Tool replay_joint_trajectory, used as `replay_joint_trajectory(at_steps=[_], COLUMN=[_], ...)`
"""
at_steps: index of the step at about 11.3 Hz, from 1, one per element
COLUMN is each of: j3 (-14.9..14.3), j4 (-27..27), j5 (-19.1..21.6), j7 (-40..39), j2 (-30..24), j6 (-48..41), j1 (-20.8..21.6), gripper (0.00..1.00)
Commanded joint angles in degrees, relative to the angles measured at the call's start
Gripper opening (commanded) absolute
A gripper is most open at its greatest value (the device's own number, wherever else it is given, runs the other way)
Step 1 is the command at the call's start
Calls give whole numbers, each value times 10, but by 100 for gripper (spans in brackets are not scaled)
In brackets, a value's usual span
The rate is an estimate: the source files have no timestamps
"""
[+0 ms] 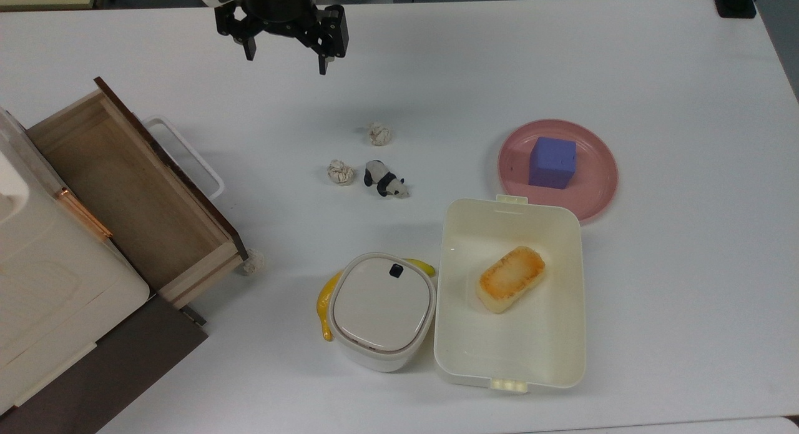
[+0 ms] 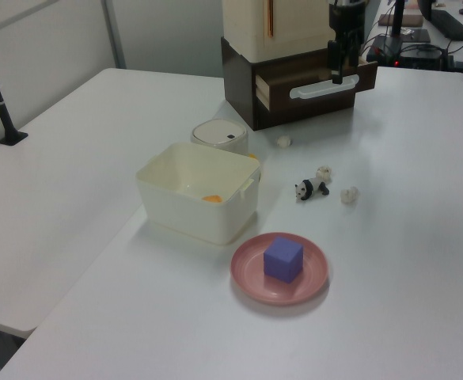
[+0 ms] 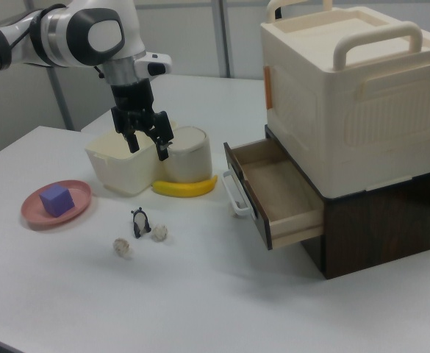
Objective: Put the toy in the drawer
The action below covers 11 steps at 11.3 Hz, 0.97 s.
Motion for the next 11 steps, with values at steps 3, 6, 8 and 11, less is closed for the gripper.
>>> replay_joint_trajectory(at_steps=[3, 6, 8, 11], j3=[-13, -14, -14, -14], j4=[-4, -4, -4, -8], j5=[9, 9, 9, 12], j7=[-25, -27, -29, -70], j2=[-5, -5, -5, -5], j6=[11, 11, 11, 10], j1=[0, 0, 0, 1], gripper=[100, 100, 100, 100])
